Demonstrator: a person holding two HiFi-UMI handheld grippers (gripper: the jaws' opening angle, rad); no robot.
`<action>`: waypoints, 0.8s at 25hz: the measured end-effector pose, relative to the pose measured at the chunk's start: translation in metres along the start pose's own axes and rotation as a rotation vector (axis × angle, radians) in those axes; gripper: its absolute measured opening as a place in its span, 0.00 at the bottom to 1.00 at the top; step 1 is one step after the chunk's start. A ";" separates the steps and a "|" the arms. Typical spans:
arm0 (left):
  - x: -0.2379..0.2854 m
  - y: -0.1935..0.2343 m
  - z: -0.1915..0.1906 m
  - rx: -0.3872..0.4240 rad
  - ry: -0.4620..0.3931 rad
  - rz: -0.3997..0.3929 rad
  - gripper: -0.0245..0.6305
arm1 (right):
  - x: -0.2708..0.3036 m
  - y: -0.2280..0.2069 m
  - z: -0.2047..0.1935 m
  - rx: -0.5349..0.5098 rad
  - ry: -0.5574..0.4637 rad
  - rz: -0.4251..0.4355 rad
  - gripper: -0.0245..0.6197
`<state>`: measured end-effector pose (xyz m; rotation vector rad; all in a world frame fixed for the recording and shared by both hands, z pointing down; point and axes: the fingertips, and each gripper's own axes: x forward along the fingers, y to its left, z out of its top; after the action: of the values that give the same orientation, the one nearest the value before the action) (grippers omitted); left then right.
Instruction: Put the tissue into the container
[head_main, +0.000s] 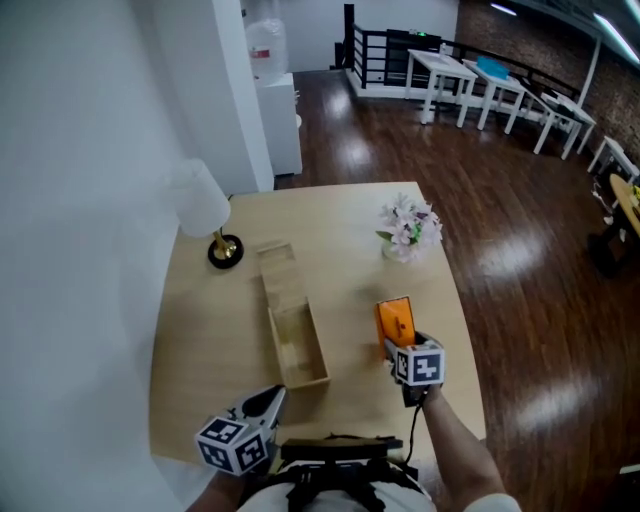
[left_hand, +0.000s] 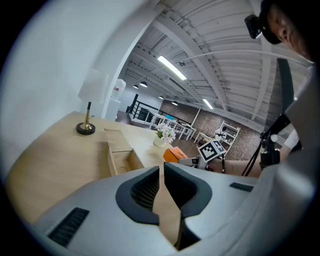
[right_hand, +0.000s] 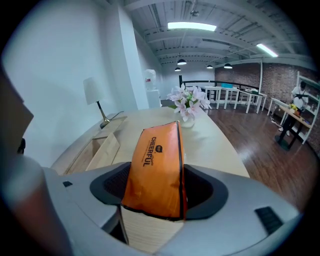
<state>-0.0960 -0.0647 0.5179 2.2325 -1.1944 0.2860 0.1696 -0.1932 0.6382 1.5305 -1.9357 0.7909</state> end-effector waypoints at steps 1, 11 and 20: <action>-0.001 0.000 0.001 0.000 -0.003 -0.001 0.09 | -0.005 0.002 0.005 0.000 -0.012 0.004 0.56; -0.008 0.006 0.007 -0.004 -0.026 -0.010 0.09 | -0.033 0.047 0.047 -0.026 -0.121 0.062 0.55; -0.025 0.021 0.009 -0.015 -0.039 -0.001 0.09 | -0.038 0.116 0.067 -0.059 -0.163 0.149 0.54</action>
<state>-0.1287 -0.0613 0.5081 2.2347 -1.2121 0.2335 0.0608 -0.1959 0.5521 1.4685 -2.1930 0.6816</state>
